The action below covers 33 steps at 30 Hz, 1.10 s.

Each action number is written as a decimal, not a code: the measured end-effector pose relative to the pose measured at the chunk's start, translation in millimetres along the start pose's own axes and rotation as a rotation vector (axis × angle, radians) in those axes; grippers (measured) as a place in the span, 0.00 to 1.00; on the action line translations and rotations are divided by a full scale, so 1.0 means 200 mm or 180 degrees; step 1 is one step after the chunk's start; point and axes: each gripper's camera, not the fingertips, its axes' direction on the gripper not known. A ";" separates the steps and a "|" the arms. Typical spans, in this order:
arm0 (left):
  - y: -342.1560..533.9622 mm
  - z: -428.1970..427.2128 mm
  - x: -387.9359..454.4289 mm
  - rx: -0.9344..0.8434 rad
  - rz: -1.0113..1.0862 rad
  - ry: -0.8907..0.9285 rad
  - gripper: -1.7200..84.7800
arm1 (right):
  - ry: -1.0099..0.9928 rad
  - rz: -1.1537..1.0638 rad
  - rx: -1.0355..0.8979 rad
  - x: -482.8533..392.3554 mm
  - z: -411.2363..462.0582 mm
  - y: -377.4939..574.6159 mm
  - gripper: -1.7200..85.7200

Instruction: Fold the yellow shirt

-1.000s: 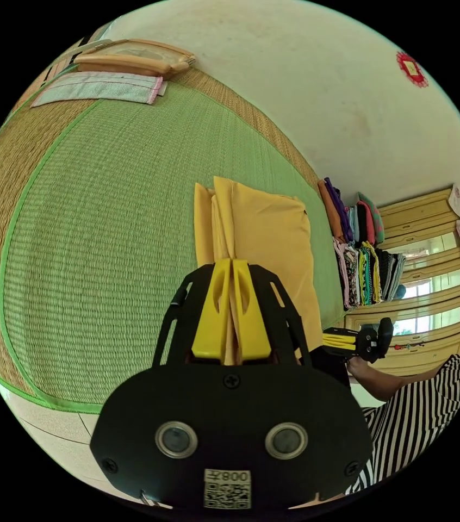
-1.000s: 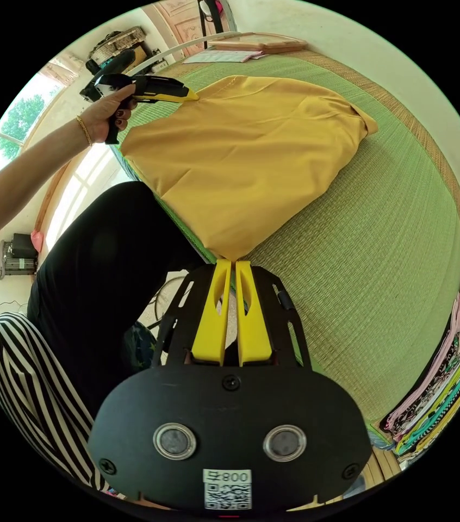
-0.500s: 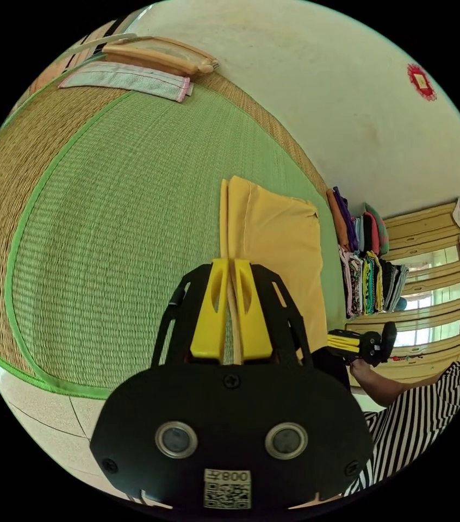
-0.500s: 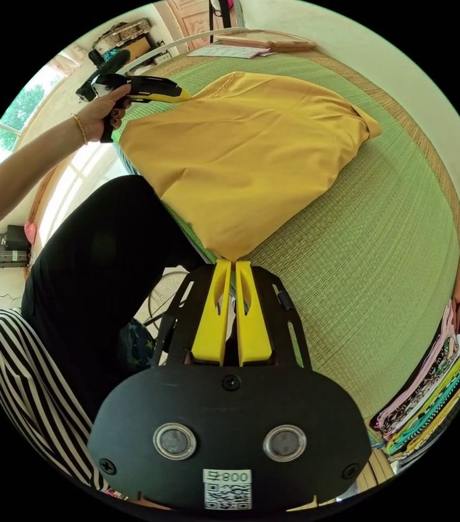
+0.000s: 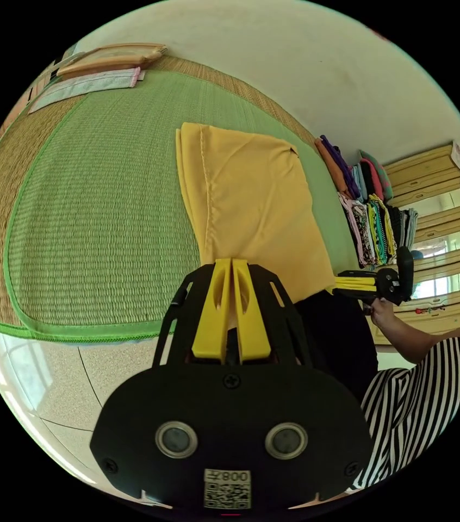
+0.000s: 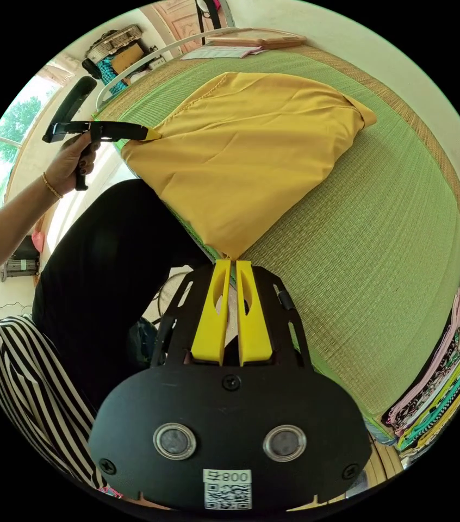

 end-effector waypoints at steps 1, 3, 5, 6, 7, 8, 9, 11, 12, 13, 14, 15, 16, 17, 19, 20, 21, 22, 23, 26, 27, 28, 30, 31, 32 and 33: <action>0.01 -0.03 0.01 0.0019 0.0023 -0.0051 0.02 | -0.0118 0.0069 0.0023 0.03 -0.01 0.03 0.03; 0.02 -0.06 0.04 0.0049 0.0091 -0.0050 0.02 | -0.0290 0.0186 0.0101 0.08 -0.03 0.08 0.03; 0.05 -0.10 0.06 0.0093 0.0136 -0.0053 0.02 | -0.0468 0.0286 0.0243 0.12 -0.07 0.12 0.02; 0.06 -0.10 0.07 0.0100 0.0145 -0.0049 0.02 | -0.0585 0.0332 0.0367 0.15 -0.10 0.14 0.02; 0.07 -0.10 0.06 0.0089 0.0144 -0.0035 0.02 | -0.0707 0.0358 0.0486 0.17 -0.12 0.15 0.02; 0.09 -0.10 0.05 0.0077 0.0111 -0.0028 0.02 | -0.0763 0.0369 0.0535 0.18 -0.13 0.14 0.02; 0.10 -0.10 0.05 0.0070 0.0096 -0.0016 0.02 | -0.0865 0.0407 0.0598 0.20 -0.12 0.13 0.02; 0.14 -0.11 0.02 0.0104 0.0019 0.0069 0.03 | -0.0987 0.0450 0.0586 0.23 -0.07 0.10 0.02; 0.15 -0.12 0.01 0.0132 0.0001 0.0097 0.03 | -0.0970 0.0480 0.0518 0.24 -0.01 0.08 0.02; 0.18 -0.14 0.00 0.0185 -0.0030 0.0150 0.03 | -0.0933 0.0536 0.0382 0.26 0.06 0.07 0.02; 0.20 -0.17 -0.02 0.0225 -0.0063 0.0174 0.03 | -0.0932 0.0558 0.0325 0.27 0.10 0.07 0.02; 0.22 -0.18 -0.03 0.0239 -0.0080 0.0183 0.03 | -0.1017 0.0594 0.0294 0.29 0.13 0.08 0.02; 0.25 -0.21 -0.05 0.0262 -0.0105 0.0210 0.03 | -0.1133 0.0629 0.0335 0.30 0.14 0.09 0.03; 0.28 -0.25 -0.07 0.0292 -0.0133 0.0239 0.04 | -0.1158 0.0640 0.0366 0.31 0.13 0.11 0.03; 0.34 -0.29 -0.11 0.0359 -0.0209 0.0330 0.05 | -0.1110 0.0652 0.0488 0.31 0.08 0.17 0.03; 0.39 -0.31 -0.15 0.0414 -0.0296 0.0436 0.06 | -0.1081 0.0653 0.0511 0.31 0.07 0.19 0.04; 0.42 -0.32 -0.18 0.0442 -0.0347 0.0498 0.07 | -0.1006 0.0677 0.0548 0.31 0.05 0.23 0.04; 0.47 -0.33 -0.23 0.0494 -0.0458 0.0633 0.09 | -0.0924 0.0728 0.0555 0.32 0.05 0.26 0.06; 0.52 -0.34 -0.28 0.0534 -0.0578 0.0755 0.10 | -0.0895 0.0741 0.0554 0.32 0.05 0.28 0.07; 0.64 -0.32 -0.38 0.0577 -0.0793 0.0941 0.13 | -0.0855 0.0803 0.0439 0.32 0.12 0.32 0.11; 0.66 -0.31 -0.39 0.0546 -0.0822 0.0975 0.13 | -0.0897 0.0807 0.0411 0.32 0.15 0.32 0.11; 0.68 -0.28 -0.41 0.0490 -0.0869 0.1037 0.14 | -0.0926 0.0810 0.0420 0.31 0.18 0.32 0.11; 0.71 -0.25 -0.42 0.0448 -0.0870 0.1101 0.15 | -0.0927 0.0796 0.0425 0.29 0.20 0.29 0.11; 0.71 -0.23 -0.41 0.0406 -0.0850 0.1123 0.15 | -0.0889 0.0766 0.0426 0.28 0.21 0.27 0.10; 0.70 -0.20 -0.41 0.0339 -0.0842 0.1148 0.15 | -0.0872 0.0741 0.0422 0.27 0.21 0.26 0.09; 0.70 -0.19 -0.42 0.0301 -0.0846 0.1149 0.15 | -0.0805 0.0739 0.0377 0.26 0.23 0.25 0.08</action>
